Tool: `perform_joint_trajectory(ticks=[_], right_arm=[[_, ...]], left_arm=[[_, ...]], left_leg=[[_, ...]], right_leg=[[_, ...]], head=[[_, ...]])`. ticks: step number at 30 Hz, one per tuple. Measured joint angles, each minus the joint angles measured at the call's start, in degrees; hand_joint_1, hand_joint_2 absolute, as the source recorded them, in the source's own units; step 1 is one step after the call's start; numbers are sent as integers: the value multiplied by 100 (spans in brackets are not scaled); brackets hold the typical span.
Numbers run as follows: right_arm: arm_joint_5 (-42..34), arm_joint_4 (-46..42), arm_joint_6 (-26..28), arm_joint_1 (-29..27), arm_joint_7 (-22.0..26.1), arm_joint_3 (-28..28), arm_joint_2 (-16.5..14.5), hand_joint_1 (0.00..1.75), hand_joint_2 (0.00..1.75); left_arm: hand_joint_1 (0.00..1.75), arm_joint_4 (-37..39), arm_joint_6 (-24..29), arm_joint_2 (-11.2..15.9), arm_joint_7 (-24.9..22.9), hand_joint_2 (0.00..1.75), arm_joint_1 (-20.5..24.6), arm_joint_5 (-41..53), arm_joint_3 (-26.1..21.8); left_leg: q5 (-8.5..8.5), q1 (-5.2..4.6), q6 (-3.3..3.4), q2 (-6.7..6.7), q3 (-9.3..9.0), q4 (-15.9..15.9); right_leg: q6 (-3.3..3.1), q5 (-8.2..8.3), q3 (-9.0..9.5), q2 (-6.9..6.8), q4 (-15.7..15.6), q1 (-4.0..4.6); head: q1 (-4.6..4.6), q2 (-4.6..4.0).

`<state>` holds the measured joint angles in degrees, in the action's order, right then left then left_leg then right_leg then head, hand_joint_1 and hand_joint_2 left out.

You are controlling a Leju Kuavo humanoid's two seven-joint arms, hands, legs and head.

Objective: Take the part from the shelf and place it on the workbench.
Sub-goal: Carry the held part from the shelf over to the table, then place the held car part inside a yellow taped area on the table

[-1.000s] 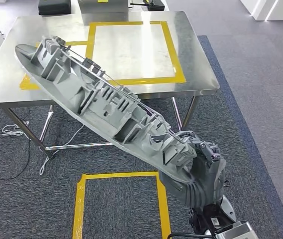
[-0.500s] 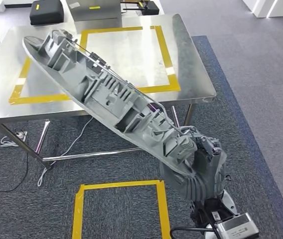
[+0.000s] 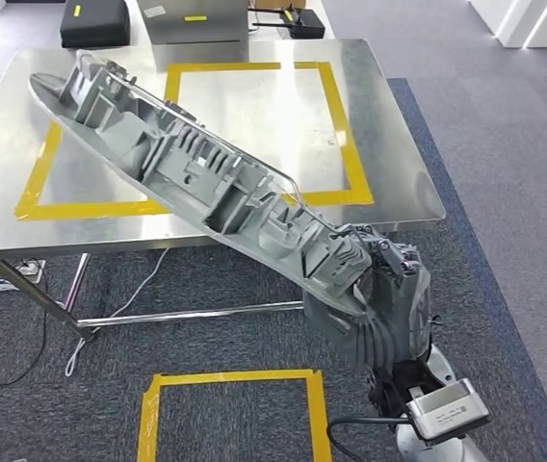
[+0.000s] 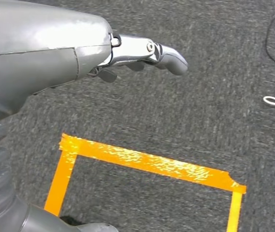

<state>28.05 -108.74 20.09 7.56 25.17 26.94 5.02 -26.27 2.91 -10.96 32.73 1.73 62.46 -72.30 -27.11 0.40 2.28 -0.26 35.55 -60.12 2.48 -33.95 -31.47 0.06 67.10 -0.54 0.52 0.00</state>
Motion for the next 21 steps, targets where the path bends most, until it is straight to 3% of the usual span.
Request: perform_joint_trajectory(ticks=[2,4,5,6,7,9,10,12,13,15,17,18,19,20,21], right_arm=[[-10,39,-41,45,-43,-19,-7,175,175],[-26,92,-84,80,-104,-49,-10,175,175],[-36,126,-107,107,-132,-67,-10,175,175],[-47,162,-126,135,-151,-85,-10,175,175],[-57,202,-140,161,-164,-101,-10,175,175],[-72,279,-154,222,-189,-130,-14,175,175],[-73,309,-157,253,-199,-147,-18,175,175],[-71,353,-159,301,-215,-185,-30,175,175],[-69,373,-158,318,-218,-199,-35,175,175],[-69,415,-160,342,-216,-213,-51,175,175],[-72,447,-161,355,-209,-221,-67,175,175],[-74,460,-162,355,-208,-224,-72,175,175],[-75,470,-164,356,-211,-227,-75,175,175],[-76,478,-168,357,-217,-231,-80,175,175],[-75,486,-172,362,-223,-232,-86,175,175]], left_arm=[[0,10,7,5,3,175,6,4,1],[0,21,12,13,3,175,0,9,1],[0,28,15,16,4,175,-3,14,1],[0,37,18,18,5,175,-2,19,1],[0,50,21,17,8,175,-1,25,1],[0,75,28,23,15,175,7,39,2],[0,86,31,29,17,175,11,46,3],[0,99,34,43,19,175,29,56,4],[0,107,34,45,20,175,38,60,4],[0,125,35,54,22,175,54,61,5],[0,137,37,71,24,175,51,60,7],[0,142,37,80,25,175,44,60,7],[0,147,38,86,25,175,39,61,7],[0,152,41,91,25,175,36,61,7],[0,156,45,97,25,175,30,62,7]], left_leg=[[-99,-1,26,-8,-119,30],[-234,-5,24,-25,-291,38],[-310,-9,18,-34,-396,39],[-388,-12,10,-40,-502,41],[-468,-18,-3,-45,-592,35],[-603,-24,-60,-56,-699,57],[-630,-26,-97,-58,-737,68],[-602,-27,-167,-52,-783,38],[-548,-28,-199,-47,-735,-118],[-551,-16,-267,-37,-398,-694],[-840,2,-319,-32,51,-1268],[-1023,9,-334,-31,224,-1396],[-1128,13,-338,-30,333,-1378],[-1091,16,-336,-29,384,-1224],[-862,17,-325,-28,390,-956]], right_leg=[[16,-273,-559,0,655,1],[2,-443,-881,0,753,3],[-20,-334,-921,0,552,8],[-55,-63,-909,-1,238,18],[-99,307,-895,-2,-106,38],[-162,796,-830,-7,-553,77],[-182,868,-800,-5,-642,93],[-218,831,-658,4,-729,80],[-244,806,-571,3,-784,63],[-280,731,-382,-3,-866,32],[-295,610,-214,2,-894,20],[-294,537,-123,10,-897,16],[-291,458,-22,18,-897,12],[-283,375,88,25,-898,9],[-265,290,197,28,-899,6]], head=[[8,0],[8,0],[9,0],[9,0],[9,0],[1,0],[-3,0],[-11,0],[-17,0],[-32,1],[-42,1],[-43,1],[-42,0],[-43,0],[-43,1]])
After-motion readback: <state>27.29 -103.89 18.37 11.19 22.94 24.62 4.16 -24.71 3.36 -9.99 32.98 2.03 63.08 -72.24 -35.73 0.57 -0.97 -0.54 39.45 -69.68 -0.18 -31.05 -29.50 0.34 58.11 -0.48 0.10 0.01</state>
